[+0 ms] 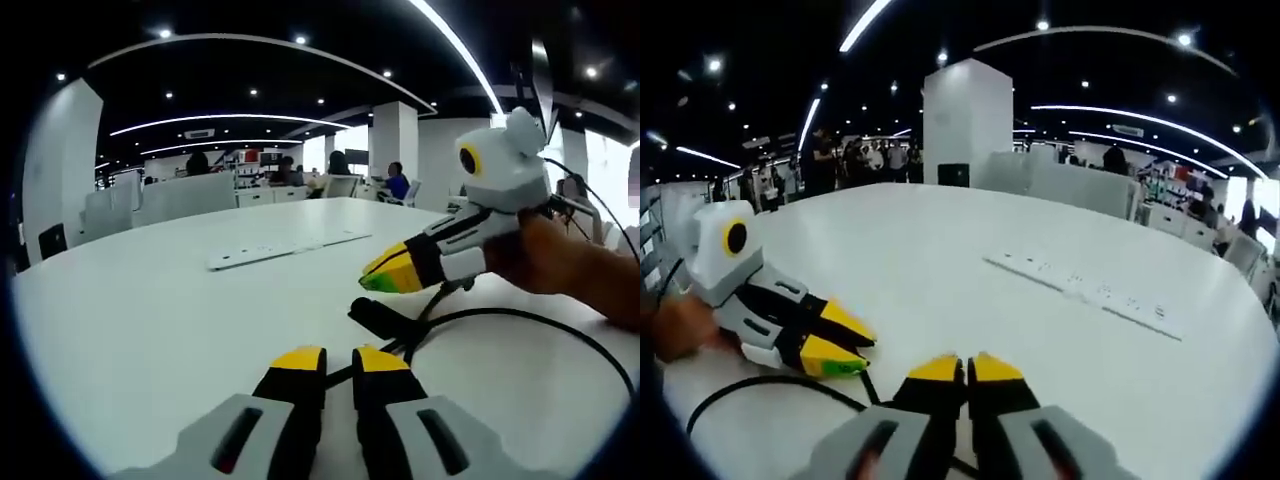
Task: Find the charging cable on the desk, coil it up and secure with Velcro.
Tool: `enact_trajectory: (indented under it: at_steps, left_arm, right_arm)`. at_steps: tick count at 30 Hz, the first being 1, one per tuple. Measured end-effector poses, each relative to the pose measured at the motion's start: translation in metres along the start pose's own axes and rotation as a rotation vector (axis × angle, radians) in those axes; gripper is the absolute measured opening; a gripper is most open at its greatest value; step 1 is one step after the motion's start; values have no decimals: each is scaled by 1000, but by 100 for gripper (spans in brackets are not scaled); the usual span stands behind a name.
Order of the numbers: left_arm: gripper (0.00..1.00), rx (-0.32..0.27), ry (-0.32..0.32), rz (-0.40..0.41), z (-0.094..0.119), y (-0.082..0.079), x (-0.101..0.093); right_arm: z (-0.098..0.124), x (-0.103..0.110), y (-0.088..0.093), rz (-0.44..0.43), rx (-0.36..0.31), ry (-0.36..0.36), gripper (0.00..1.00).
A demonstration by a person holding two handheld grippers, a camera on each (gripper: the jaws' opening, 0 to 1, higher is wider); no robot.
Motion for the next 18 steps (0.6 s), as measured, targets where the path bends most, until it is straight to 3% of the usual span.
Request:
enact_trajectory:
  at_steps: [2,6,7,12,18]
  left_arm:
    - [12,0,-1,0,0,0,0]
    - [12,0,-1,0,-1,0,1]
    - [12,-1,-1,1,-1,0,1]
    - [12,-3,0,1,0,0,-1]
    - [12,-1,-1,-7,1,0,-2]
  right_arm:
    - [3,1,-2,-24,2,-5,3]
    - [7,19,7,-110,188,-115,2]
    - [7,22,7,-127,208,-127,2]
    - [5,30,18,-77,327,-112,2]
    - [-6,15,19,-52,271,-45,1]
Point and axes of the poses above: the point that each gripper's makers call its tool centre point, and the gripper's own axes: z roughly backward along the fingers, x roughly to its left, y roughly out of its underside, the point moved 4 cm from there along z, roughly backward along the fingers, and after that the axes turned 6 degrees about -z, right-handed, at the moved point
